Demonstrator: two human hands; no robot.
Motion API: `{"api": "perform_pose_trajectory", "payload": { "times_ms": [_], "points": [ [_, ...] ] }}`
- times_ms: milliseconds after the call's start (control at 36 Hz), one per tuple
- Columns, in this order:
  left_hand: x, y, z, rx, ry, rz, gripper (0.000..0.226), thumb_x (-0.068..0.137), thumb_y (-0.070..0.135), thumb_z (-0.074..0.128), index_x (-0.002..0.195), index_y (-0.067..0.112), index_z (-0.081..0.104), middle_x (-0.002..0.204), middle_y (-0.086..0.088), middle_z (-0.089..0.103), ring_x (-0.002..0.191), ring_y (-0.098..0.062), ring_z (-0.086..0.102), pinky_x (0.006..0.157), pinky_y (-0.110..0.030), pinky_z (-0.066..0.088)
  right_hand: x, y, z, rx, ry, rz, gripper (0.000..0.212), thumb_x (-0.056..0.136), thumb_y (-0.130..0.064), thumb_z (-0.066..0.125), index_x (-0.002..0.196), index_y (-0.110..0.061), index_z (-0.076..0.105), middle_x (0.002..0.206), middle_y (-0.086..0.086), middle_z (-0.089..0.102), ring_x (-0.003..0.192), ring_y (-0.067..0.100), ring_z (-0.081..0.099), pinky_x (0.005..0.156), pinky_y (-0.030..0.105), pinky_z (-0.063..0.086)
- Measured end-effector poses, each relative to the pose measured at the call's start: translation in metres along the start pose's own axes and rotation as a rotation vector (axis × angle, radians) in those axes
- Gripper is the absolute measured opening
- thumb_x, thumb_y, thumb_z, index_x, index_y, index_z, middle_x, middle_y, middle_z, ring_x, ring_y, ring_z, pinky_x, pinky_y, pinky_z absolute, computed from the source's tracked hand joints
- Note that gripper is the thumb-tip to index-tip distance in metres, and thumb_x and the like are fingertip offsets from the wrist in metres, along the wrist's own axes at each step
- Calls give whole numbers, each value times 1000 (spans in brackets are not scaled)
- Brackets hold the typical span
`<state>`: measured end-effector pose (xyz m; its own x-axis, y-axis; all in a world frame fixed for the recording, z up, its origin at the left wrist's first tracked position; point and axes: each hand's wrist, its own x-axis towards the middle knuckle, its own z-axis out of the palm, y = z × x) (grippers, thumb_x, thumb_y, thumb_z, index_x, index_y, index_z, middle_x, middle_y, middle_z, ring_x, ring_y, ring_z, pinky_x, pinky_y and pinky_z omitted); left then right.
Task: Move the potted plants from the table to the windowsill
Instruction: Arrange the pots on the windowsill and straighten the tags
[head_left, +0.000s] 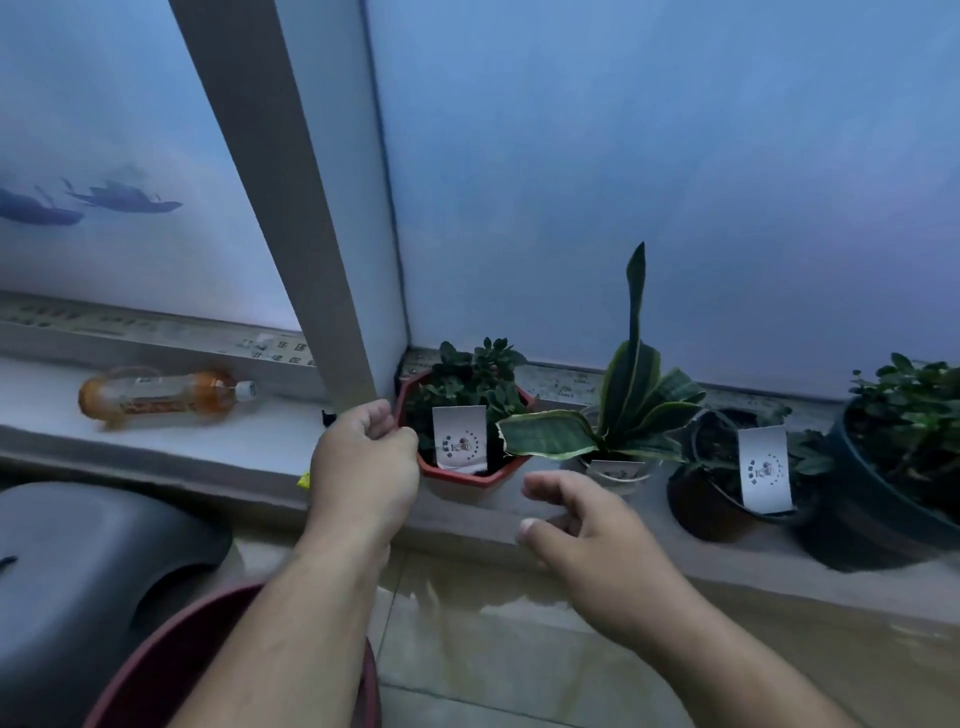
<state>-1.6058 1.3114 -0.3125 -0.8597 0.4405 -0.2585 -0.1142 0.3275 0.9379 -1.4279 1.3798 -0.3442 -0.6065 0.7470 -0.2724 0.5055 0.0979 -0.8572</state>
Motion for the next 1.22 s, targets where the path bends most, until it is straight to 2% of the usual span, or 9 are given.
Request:
{"api": "perform_pose_trajectory", "payload": {
  "times_ms": [56, 111, 278, 361, 472, 667, 1000, 1111, 1222],
  "points": [
    [3, -1, 3, 32, -47, 20, 48, 91, 2, 58, 138, 11, 56, 132, -2, 62, 111, -10, 57, 98, -24, 41, 6, -11, 21, 87, -31, 26, 39, 95, -16, 61, 125, -39, 55, 84, -7, 66, 56, 6, 53, 53, 24, 48],
    [6, -4, 6, 59, -93, 33, 51, 91, 0, 55, 140, 11, 53, 137, -3, 60, 117, -10, 56, 98, -22, 39, 10, -16, 36, 125, -16, 5, 41, 92, -7, 56, 123, -34, 60, 70, -7, 57, 45, 4, 42, 45, 18, 35],
    [12, -13, 16, 101, -215, 46, 54, 89, -7, 50, 141, 8, 52, 138, -3, 59, 125, -13, 57, 93, -19, 40, 18, -27, 57, 76, 28, -3, 37, 87, -6, 57, 114, -31, 62, 113, -22, 45, 61, -5, 51, 63, 15, 40],
    [14, -17, 17, 127, -250, 46, 45, 86, -8, 50, 119, 16, 66, 112, 8, 71, 96, -1, 67, 76, -14, 46, 25, -27, 59, 28, 41, 22, 32, 85, -11, 58, 112, -28, 62, 118, -19, 41, 85, 7, 52, 71, 21, 40],
    [17, -20, 18, 141, -270, 49, 43, 86, -10, 50, 80, 30, 63, 82, 22, 66, 63, 21, 59, 54, -1, 42, 34, -27, 62, 54, 53, 54, 26, 83, -16, 58, 106, -27, 61, 113, -1, 60, 74, 5, 49, 61, 20, 36],
    [20, -24, 16, 156, -342, 22, 44, 86, -6, 49, 117, 17, 69, 107, 6, 74, 99, -6, 69, 88, -27, 56, 38, -25, 70, 100, 64, 65, 25, 82, -18, 60, 104, -29, 61, 110, 1, 65, 72, 2, 47, 57, 16, 34],
    [19, -27, 20, 293, -335, 58, 57, 90, 1, 53, 145, 15, 48, 142, 1, 56, 128, -12, 53, 100, -23, 41, 37, -24, 63, 81, 93, 76, 24, 87, -19, 63, 106, -31, 58, 112, -8, 64, 78, 4, 53, 63, 18, 38],
    [17, -23, 17, 284, -332, 79, 45, 91, -2, 52, 131, 16, 62, 114, 10, 63, 108, -7, 58, 87, -20, 41, 37, -25, 61, 61, 82, 100, 27, 87, -19, 62, 111, -32, 58, 110, -6, 65, 67, 4, 52, 54, 17, 37],
    [18, -24, 14, 281, -330, 80, 39, 86, -5, 50, 84, 30, 67, 93, 10, 73, 95, -11, 68, 79, -23, 52, 35, -25, 59, 62, 94, 109, 28, 86, -16, 59, 108, -32, 59, 99, -2, 64, 61, 4, 49, 51, 16, 35]
  ]
}}
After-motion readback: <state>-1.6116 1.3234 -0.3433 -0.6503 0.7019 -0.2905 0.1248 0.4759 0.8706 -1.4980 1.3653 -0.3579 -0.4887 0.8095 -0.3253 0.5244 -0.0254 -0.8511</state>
